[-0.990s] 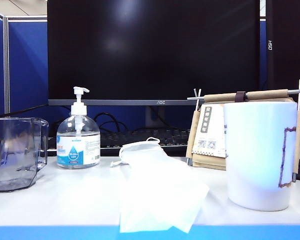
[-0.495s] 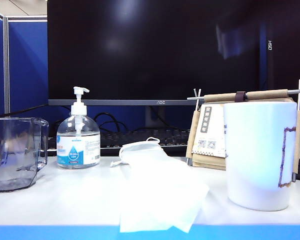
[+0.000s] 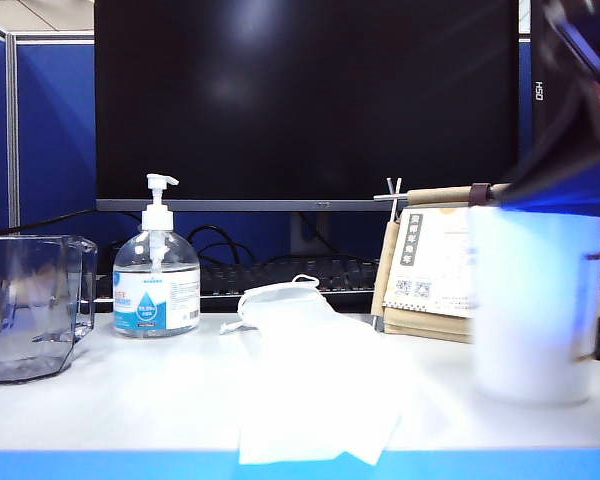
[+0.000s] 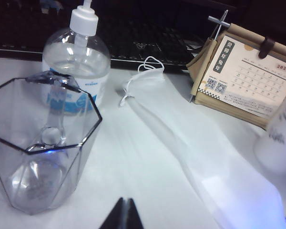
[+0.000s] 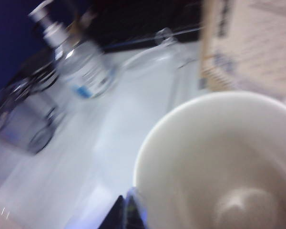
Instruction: Swap the positions of the transparent plastic cup and the white ceramic cup.
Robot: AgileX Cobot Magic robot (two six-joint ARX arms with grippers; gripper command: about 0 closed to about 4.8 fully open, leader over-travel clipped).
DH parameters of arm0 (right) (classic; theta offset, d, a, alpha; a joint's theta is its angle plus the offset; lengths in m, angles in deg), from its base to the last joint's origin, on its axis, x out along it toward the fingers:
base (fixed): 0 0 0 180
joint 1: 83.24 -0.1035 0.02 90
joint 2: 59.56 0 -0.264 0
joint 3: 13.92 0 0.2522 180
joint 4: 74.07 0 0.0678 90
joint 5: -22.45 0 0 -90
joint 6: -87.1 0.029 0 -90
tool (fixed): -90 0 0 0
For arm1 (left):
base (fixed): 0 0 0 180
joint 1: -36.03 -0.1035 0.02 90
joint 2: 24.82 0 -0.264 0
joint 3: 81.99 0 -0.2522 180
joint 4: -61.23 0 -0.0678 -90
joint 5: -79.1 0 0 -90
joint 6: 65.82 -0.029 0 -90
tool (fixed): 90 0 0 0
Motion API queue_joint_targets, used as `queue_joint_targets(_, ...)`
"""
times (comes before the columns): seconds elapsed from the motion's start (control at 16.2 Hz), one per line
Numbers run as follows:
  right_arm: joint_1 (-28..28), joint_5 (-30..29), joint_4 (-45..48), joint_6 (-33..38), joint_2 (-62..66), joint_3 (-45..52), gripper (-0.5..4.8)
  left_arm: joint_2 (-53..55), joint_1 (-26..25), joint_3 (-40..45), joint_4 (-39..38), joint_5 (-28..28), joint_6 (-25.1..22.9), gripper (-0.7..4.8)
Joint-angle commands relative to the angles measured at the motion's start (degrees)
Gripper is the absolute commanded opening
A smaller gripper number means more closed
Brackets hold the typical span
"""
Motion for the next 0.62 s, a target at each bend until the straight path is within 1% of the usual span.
queue_joint_targets(0.06, 3.7, -4.5, 2.5, 0.0, -0.1, 0.3, -0.06, 0.0, 0.0, -0.2, 0.2, 0.0, 0.4, -0.05)
queue_joint_targets(0.19, 3.7, -6.6, 3.7, -1.1, -0.1, 0.3, -0.06, 0.0, -0.1, -0.2, 0.4, 0.0, 0.4, -0.05)
queue_joint_targets(0.31, 3.7, -6.6, 3.6, -2.1, -0.1, 0.3, -0.06, 0.0, -0.1, -0.2, 0.5, -0.2, 0.4, -0.05)
queue_joint_targets(0.37, 3.7, -7.7, 3.6, -2.1, -0.1, 0.3, -0.06, 0.0, -0.1, -0.2, 0.5, -0.2, 0.4, -0.05)
queue_joint_targets(0.43, 3.7, -10.0, 3.6, -2.1, -0.1, 0.3, -0.06, 0.0, -0.1, -0.2, 0.4, -0.2, 0.4, -0.05)
queue_joint_targets(0.5, 3.7, -12.4, 3.5, -2.1, -0.1, 0.3, -0.06, 0.0, -0.1, -0.2, 0.4, -1.2, 0.4, -0.05)
queue_joint_targets(0.62, 3.4, -10.6, 3.4, -4.9, -0.1, 0.3, -0.06, 0.0, -0.1, -0.1, -0.2, -5.6, 0.3, -0.01)
